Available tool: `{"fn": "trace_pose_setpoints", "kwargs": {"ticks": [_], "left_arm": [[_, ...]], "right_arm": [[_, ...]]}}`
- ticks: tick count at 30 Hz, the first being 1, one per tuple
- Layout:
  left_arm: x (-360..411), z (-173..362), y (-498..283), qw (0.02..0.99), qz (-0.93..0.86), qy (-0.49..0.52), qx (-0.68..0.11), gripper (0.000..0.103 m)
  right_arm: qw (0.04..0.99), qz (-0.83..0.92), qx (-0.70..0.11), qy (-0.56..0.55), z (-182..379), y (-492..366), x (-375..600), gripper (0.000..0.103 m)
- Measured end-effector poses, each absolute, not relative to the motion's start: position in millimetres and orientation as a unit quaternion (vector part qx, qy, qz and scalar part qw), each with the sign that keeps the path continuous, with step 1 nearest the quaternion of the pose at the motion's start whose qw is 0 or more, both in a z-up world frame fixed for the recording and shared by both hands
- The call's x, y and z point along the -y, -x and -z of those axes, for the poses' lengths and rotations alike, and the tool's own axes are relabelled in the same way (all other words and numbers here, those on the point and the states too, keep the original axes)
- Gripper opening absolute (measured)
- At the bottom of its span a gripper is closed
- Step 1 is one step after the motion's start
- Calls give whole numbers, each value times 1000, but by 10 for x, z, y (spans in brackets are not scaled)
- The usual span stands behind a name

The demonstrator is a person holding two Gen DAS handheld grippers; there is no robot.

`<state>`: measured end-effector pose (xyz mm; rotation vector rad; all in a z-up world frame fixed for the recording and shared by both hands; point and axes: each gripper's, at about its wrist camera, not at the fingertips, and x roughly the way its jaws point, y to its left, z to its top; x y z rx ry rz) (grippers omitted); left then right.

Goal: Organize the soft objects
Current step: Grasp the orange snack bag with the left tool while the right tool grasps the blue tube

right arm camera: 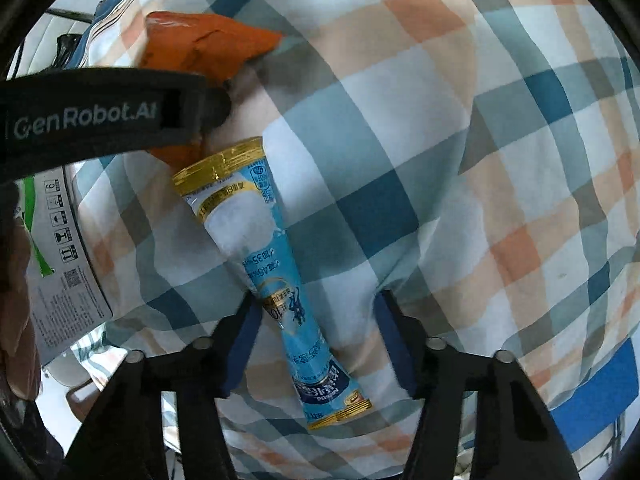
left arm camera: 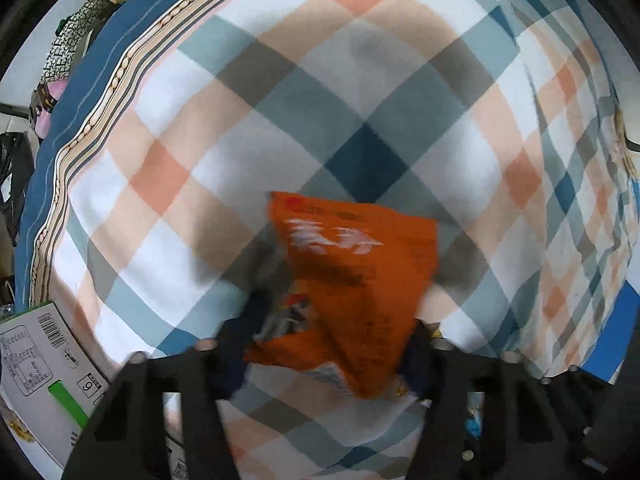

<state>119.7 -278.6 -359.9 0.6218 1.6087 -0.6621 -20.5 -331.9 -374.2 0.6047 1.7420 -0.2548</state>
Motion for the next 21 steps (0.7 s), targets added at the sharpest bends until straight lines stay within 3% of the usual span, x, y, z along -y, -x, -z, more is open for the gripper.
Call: {"fn": "trace_pose_setpoints", "kwargs": {"ticks": [1, 5, 14, 21], "left_arm": [[2795, 3582, -1173, 606, 285, -273, -691, 51], [2757, 3547, -1109, 613, 277, -270, -689, 47], [2547, 3182, -1100, 652, 256, -247, -670, 46], [2018, 2514, -967, 701, 240, -179, -647, 46]], "right_arm": [[598, 111, -750, -260, 3742, 205, 3325, 51], [600, 118, -749, -256, 3719, 230, 3273, 22], [612, 125, -740, -249, 3447, 222, 3101, 14], [642, 114, -716, -247, 2926, 243, 2977, 14]]}}
